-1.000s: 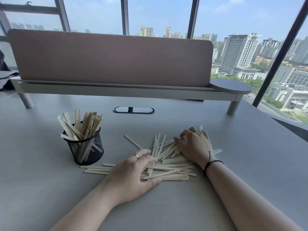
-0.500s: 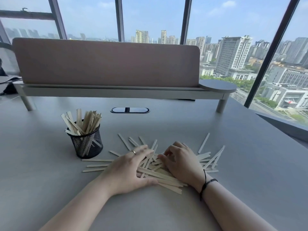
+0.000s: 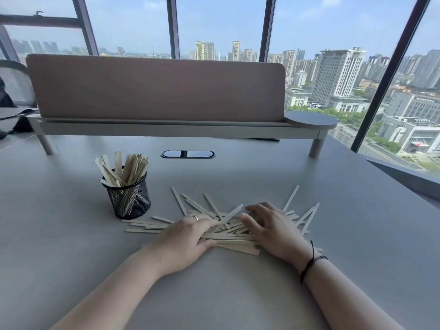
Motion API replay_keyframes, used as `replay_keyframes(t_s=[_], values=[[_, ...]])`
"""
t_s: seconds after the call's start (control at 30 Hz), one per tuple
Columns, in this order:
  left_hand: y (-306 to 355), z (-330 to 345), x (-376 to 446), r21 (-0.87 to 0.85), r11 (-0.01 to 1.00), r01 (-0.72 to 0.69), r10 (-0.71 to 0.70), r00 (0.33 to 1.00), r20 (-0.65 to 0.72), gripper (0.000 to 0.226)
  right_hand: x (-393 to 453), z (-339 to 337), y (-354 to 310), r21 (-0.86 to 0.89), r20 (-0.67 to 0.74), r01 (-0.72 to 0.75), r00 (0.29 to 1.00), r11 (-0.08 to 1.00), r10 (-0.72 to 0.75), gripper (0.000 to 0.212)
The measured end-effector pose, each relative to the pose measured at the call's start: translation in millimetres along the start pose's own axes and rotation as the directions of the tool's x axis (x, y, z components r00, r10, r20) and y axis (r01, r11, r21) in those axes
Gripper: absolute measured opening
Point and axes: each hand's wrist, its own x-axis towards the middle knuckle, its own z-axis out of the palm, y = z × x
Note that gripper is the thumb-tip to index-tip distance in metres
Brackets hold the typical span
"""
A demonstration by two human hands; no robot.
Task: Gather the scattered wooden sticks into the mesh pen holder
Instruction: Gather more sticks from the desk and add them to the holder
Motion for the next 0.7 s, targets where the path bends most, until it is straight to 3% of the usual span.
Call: replay_keyframes(t_s=[0.1, 0.2, 0.27, 0.47, 0.7], values=[[5, 6, -1, 0.153, 0.984, -0.092, 0.093, 0.996, 0.001, 0.043, -2, -1, -8, -0.062, 0.017, 0.046, 0.999, 0.997, -0.045, 0.075], [16, 12, 0, 0.388, 0.900, -0.196, 0.209, 0.978, 0.009, 0.049, -3, -1, -11, -0.120, 0.034, 0.066, 0.997, 0.991, -0.062, 0.071], [23, 13, 0, 0.453, 0.865, -0.215, 0.238, 0.971, 0.007, 0.054, -3, 0, -11, -0.135, 0.051, 0.062, 0.997, 0.989, -0.055, 0.074], [36, 14, 6, 0.557, 0.803, -0.214, 0.272, 0.962, -0.022, 0.049, -2, 2, -9, -0.102, 0.056, 0.048, 0.998, 0.994, -0.042, 0.067], [41, 17, 8, 0.531, 0.836, -0.137, 0.223, 0.969, -0.101, 0.049, -2, 2, -12, -0.084, 0.071, 0.068, 0.996, 0.994, -0.062, 0.061]])
